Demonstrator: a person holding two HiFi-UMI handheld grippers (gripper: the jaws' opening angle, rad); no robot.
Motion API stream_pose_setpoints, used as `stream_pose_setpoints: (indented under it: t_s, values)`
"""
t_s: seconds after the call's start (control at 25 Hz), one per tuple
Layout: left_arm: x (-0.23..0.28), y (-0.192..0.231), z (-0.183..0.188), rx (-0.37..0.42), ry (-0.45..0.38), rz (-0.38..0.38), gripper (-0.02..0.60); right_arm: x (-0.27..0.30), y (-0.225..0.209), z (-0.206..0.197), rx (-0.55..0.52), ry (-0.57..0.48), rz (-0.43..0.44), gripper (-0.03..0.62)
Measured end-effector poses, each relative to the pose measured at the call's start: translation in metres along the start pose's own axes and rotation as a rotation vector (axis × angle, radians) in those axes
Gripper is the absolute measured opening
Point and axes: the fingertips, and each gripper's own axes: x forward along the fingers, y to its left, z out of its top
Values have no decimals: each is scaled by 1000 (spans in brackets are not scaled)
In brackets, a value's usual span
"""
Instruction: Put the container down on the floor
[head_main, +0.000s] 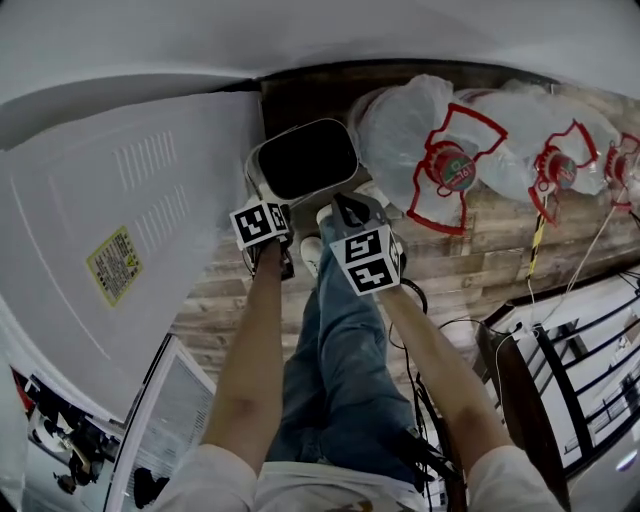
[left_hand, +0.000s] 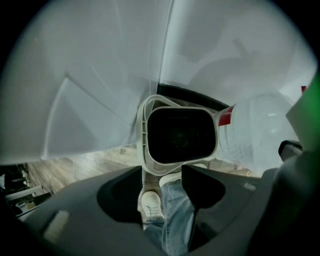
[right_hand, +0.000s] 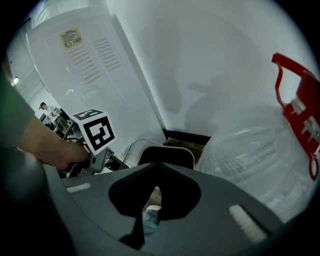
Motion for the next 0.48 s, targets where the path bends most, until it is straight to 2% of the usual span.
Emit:
stream_pose_setpoints:
  t_s: [0.16, 0.4, 0.44, 0.48]
  values:
    - [-23, -13, 7, 20, -35, -26, 242, -19, 4, 12, -6, -17, -11, 26]
    - [-57, -39, 23, 128, -116, -62, 153, -44, 3, 29, 42, -55, -30, 26]
    - [-66, -41, 26, 136, -142, -62, 121, -48, 4, 30, 71, -61, -25, 26]
    - [-76, -43, 31, 141, -174, -61, 53, -52, 4, 34, 99, -70, -22, 26]
